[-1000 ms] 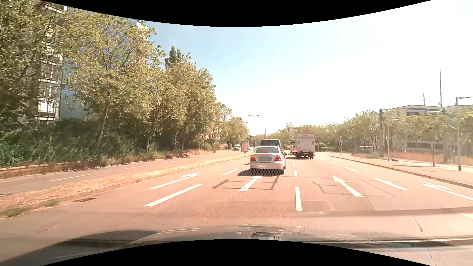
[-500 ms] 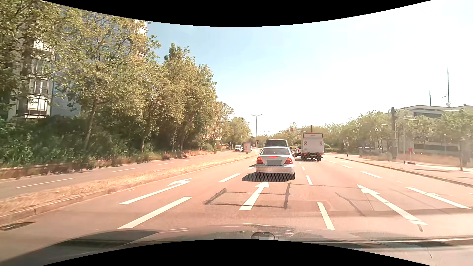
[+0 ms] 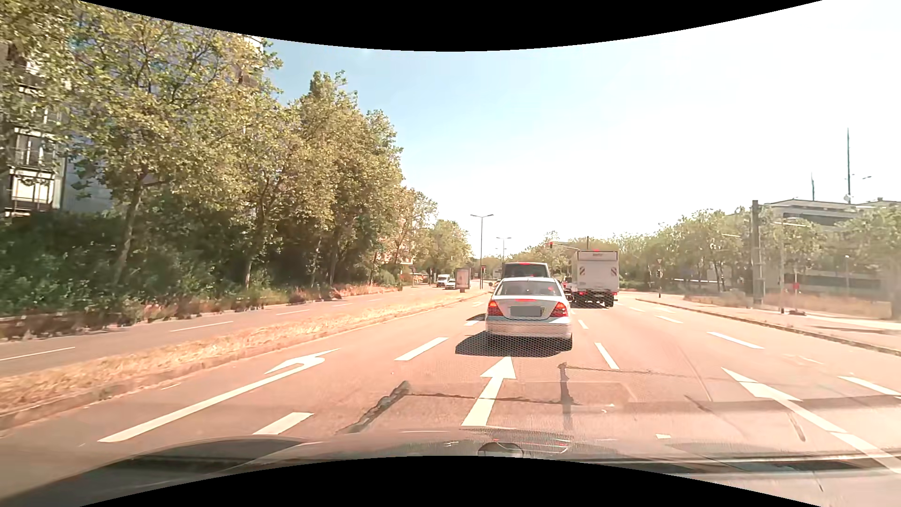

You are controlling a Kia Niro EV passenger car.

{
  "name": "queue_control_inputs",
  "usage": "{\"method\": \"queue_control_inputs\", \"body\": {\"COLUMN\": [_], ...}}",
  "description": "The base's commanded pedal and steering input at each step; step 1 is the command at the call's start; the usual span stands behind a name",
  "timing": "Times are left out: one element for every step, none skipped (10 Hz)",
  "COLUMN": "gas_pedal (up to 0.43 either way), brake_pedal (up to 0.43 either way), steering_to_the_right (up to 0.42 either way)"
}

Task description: Follow the waypoints while adhering to traffic rules and regulations

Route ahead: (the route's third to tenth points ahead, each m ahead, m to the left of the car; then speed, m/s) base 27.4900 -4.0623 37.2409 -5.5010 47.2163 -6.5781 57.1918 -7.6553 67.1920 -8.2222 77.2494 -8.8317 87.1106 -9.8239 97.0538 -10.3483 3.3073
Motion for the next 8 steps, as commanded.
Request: {"method": "queue_control_inputs", "body": {"gas_pedal": [0.000, 0.000, 0.000, 0.000, 0.000, 0.000, 0.000, 0.000], "brake_pedal": [0.183, 0.183, 0.183, 0.183, 0.183, 0.177, 0.165, 0.152], "steering_to_the_right": [0.088, 0.090, 0.096, 0.103, 0.110, 0.118, 0.126, 0.131]}}
